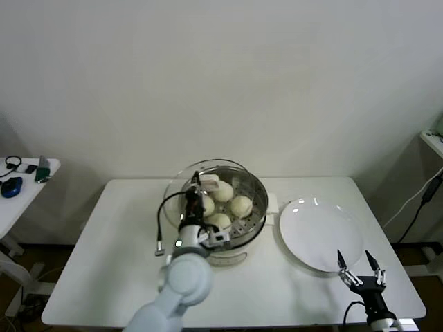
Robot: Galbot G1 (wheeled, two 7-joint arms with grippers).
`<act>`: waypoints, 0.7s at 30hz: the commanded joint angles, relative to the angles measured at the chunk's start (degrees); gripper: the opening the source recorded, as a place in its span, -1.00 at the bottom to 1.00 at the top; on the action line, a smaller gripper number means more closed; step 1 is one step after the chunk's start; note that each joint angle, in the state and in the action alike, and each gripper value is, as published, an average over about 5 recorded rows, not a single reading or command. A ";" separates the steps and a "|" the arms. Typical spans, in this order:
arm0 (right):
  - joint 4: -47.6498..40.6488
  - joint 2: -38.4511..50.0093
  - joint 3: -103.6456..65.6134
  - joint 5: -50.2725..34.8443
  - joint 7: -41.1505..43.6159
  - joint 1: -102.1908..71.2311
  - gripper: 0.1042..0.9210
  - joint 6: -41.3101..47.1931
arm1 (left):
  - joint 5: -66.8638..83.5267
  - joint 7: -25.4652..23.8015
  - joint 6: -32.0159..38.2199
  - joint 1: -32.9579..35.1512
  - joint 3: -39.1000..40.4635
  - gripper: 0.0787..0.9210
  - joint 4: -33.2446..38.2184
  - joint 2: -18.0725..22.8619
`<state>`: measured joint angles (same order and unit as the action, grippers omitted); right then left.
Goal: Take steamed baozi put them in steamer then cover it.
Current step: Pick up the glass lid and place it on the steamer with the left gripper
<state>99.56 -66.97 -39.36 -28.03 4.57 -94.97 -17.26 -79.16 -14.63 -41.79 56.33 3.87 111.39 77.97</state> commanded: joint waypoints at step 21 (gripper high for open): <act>-1.79 0.81 -0.28 -2.30 0.09 -0.34 0.76 -2.32 | -11.09 2.02 0.16 -2.35 3.32 -0.84 -14.25 9.23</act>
<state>98.01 -66.16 -39.71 -30.03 4.57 -95.20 -19.26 -88.85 -12.99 -41.60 54.43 7.07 99.24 86.39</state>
